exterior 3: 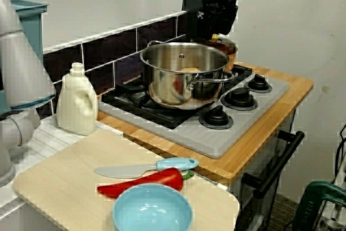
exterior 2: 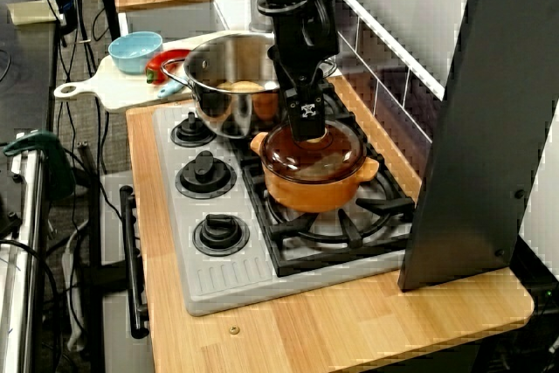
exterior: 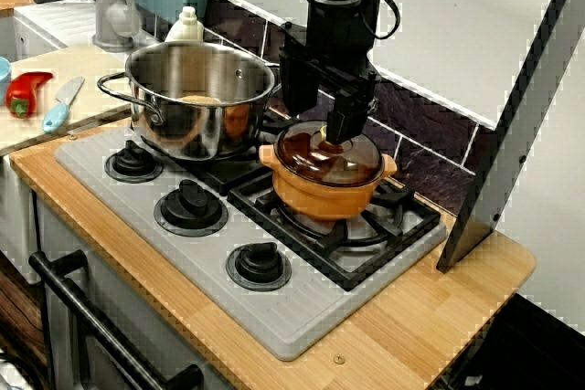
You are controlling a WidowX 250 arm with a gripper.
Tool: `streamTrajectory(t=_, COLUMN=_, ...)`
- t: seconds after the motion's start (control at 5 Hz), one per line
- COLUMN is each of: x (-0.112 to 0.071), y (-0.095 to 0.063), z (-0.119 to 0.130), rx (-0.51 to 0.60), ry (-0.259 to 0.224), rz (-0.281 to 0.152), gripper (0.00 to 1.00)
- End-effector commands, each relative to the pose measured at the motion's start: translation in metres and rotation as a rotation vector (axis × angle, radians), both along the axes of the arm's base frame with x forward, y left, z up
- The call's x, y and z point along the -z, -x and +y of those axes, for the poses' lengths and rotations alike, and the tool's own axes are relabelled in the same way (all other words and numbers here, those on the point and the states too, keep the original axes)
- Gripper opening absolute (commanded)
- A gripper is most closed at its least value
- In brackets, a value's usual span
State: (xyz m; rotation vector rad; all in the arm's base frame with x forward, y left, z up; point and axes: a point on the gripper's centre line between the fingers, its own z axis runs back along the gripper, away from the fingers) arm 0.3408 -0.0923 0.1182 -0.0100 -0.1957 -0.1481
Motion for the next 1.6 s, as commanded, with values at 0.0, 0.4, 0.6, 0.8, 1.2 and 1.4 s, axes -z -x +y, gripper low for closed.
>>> streamTrajectory(t=0.0, x=0.0, y=0.0, z=0.0, rx=0.0, ry=0.0, rz=0.0, gripper=1.0)
streamTrajectory(t=0.4, x=-0.038, y=-0.007, z=0.003, rx=0.017, ry=0.037, rz=0.033, gripper=1.0)
streamTrajectory(t=0.6, x=-0.055, y=-0.005, z=0.012, rx=0.015, ry=0.069, rz=0.04, gripper=1.0)
streamTrajectory(t=0.8, x=-0.066, y=-0.002, z=0.028, rx=0.026, ry=0.069, rz=0.003, gripper=1.0)
streamTrajectory(t=1.2, x=-0.071, y=0.002, z=0.071, rx=0.044, ry=0.034, rz=-0.058, gripper=1.0)
streamTrajectory(t=1.4, x=-0.07, y=0.002, z=0.102, rx=0.041, ry=0.035, rz=-0.112, gripper=1.0)
